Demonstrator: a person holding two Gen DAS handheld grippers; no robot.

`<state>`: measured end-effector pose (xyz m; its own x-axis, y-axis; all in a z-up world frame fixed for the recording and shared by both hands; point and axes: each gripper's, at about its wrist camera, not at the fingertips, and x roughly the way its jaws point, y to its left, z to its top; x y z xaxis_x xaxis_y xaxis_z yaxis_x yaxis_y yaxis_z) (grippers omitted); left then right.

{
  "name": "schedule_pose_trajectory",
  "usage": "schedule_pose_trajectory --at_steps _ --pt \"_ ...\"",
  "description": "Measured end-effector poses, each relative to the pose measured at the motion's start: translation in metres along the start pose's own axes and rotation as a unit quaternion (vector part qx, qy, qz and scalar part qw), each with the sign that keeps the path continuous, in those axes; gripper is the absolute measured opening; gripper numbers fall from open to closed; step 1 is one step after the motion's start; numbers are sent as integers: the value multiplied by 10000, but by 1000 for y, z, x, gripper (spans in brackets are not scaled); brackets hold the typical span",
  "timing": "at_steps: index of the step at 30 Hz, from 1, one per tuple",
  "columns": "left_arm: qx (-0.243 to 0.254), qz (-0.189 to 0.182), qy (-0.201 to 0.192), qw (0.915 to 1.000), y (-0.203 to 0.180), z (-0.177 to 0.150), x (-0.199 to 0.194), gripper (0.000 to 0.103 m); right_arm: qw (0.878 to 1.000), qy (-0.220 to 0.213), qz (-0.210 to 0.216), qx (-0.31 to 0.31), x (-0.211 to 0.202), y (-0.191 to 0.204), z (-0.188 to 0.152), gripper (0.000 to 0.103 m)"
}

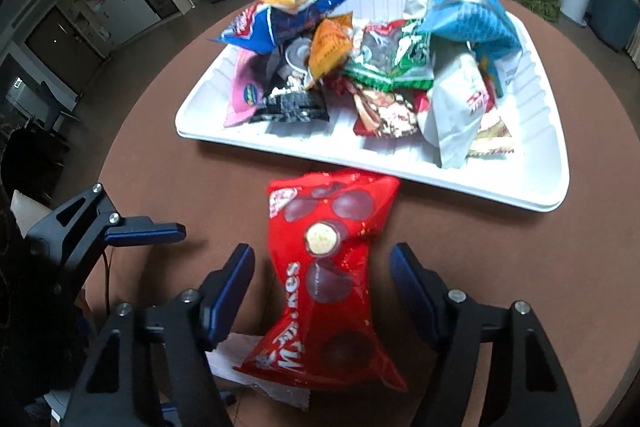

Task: Organize snacks
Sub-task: 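Grasp the red packet with the right tool while the left tool grasps the long white packet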

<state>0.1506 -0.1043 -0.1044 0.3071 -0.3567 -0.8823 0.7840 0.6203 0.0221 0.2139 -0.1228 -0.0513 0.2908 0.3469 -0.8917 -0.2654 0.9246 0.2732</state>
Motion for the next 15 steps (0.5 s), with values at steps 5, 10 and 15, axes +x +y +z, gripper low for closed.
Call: schedule_pose_trajectory --at_steps 5,10,15 --pt "189 -116 110 9997 -4 6 5 99 9999 23 -107 -83 -3 -1 -3 63" --pt "254 -340 298 9987 -5 9 12 73 10000 60 -15 -10 -6 -10 -6 54" --pt "282 -381 309 9984 -7 13 13 53 9999 127 -25 -17 -12 -16 -7 50"
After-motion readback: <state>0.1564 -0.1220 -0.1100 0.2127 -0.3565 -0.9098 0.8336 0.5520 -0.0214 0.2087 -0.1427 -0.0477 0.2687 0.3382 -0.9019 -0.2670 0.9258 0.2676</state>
